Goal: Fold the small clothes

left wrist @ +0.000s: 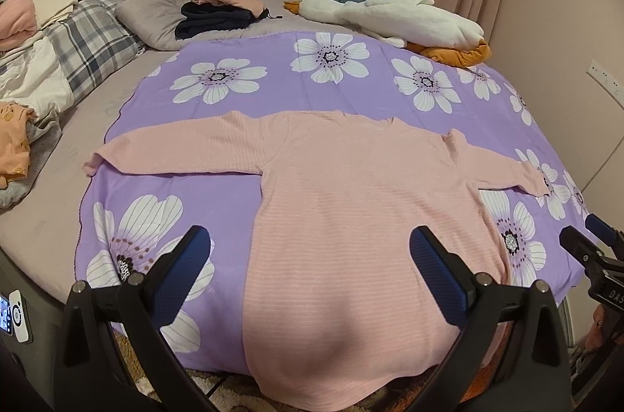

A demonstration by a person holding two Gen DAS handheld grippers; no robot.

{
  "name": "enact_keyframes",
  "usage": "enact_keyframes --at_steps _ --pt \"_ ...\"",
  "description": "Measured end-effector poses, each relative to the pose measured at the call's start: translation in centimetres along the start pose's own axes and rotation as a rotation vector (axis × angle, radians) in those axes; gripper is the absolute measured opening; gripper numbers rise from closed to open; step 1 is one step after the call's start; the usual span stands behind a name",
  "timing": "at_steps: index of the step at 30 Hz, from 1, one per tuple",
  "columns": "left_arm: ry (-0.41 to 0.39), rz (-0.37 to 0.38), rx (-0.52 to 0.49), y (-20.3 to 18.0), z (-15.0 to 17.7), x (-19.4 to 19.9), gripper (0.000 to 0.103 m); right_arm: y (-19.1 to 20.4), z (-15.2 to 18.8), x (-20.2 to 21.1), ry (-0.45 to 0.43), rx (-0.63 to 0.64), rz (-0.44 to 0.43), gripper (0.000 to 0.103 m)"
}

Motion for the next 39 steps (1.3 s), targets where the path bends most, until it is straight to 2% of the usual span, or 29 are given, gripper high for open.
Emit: enact_keyframes --at_steps 10,13,20,26,29,34,39 --pt "0.013 0.022 -0.022 0.0 0.8 0.8 0.102 1.3 0.7 1.8 -0.027 -0.003 -0.045 0.102" --pt "0.010 0.043 -0.012 0.0 0.5 1.0 0.102 1.6 0.2 2.0 -0.036 -0.008 -0.065 0.102" --pt "0.003 0.028 -0.004 0.1 -1.0 1.1 0.102 2.0 -2.1 1.6 -0.058 -0.052 -0.129 0.102" --pt "-0.054 0.047 0.006 0.2 -3.2 0.9 0.102 2.5 -3.9 0.4 -0.080 -0.057 -0.126 0.102" --pt "-0.055 0.036 0.004 0.0 -4.1 0.1 0.102 3.1 -4.8 -0.1 -0.120 -0.018 -0.094 0.102" --pt "-0.013 0.036 -0.016 0.0 -4.8 -1.9 0.102 3.4 -5.6 -2.1 -0.103 -0.020 -0.039 0.102" --pt "0.037 0.031 -0.017 0.5 -5.1 -3.8 0.102 3.2 -6.0 -4.4 -0.024 -0.056 -0.074 0.102"
Point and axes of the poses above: each gripper's, at about its wrist camera, not at the fingertips, and x roughly against the way its jaws point, y to its left, z to its underside, the point moved 1 cm from there along -x, roughly the way its jaws point, and after that the axes turned 4 degrees about -y, right-handed, at the moved point
